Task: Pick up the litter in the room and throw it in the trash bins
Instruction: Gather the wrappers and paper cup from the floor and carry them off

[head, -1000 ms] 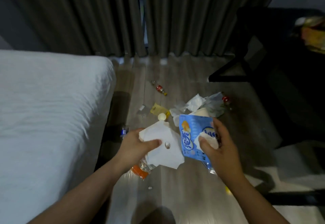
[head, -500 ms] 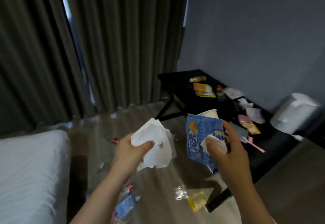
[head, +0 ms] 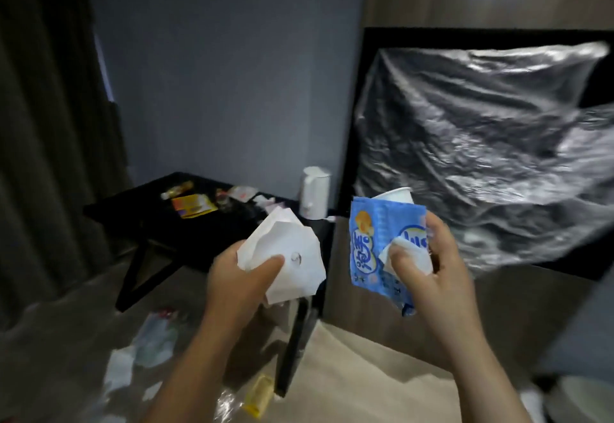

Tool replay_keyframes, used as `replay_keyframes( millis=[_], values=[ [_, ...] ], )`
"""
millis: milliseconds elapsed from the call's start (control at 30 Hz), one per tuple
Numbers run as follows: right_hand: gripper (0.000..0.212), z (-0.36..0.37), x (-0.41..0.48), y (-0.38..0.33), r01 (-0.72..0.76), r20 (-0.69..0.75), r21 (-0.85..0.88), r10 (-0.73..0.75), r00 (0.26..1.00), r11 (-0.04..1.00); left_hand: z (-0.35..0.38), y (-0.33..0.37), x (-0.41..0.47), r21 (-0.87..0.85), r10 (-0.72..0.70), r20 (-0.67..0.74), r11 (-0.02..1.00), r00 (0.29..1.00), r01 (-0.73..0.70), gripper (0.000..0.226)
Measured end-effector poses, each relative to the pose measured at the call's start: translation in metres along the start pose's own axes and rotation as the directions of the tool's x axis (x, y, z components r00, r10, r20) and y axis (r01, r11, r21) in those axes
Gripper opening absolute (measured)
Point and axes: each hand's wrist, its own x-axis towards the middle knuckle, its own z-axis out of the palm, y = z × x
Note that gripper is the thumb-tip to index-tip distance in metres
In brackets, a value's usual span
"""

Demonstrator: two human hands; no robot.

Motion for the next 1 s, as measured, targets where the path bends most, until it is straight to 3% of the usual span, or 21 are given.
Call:
replay_keyframes(
  millis=[200,333,533,733,867,1000],
  values=[
    [0.051,-0.166,-0.009,0.021,-0.026,-0.239,-0.113,-0.001,0.971,0.993,0.16,0.038,-0.051,-0.097,0.097,0.288,0.993,0.953,-0.072,0.018],
    [0.051,-0.291,-0.024,0.037,-0.068,-0.378,-0.189,-0.008,0.926,0.98,0.282,0.055,-0.109,-0.133,0.123,0.48,0.989,0.868,-0.066,0.035],
    [0.05,-0.451,-0.067,0.054,-0.223,-0.58,-0.28,0.021,0.814,0.934,0.44,0.069,-0.208,-0.177,0.168,0.659,0.982,0.733,-0.066,0.02],
    [0.051,-0.559,-0.093,0.081,-0.333,-0.726,-0.293,0.019,0.688,0.896,0.566,0.073,-0.27,-0.226,0.216,0.804,0.973,0.555,-0.05,0.013],
    [0.051,-0.61,-0.09,0.11,-0.384,-0.792,-0.313,-0.016,0.61,0.868,0.645,0.062,-0.289,-0.219,0.195,0.889,0.976,0.414,0.01,0.023],
    [0.052,-0.65,-0.073,0.142,-0.453,-0.85,-0.305,-0.026,0.526,0.838,0.727,0.057,-0.29,-0.27,0.265,0.906,0.962,0.331,-0.034,0.021]
  ],
)
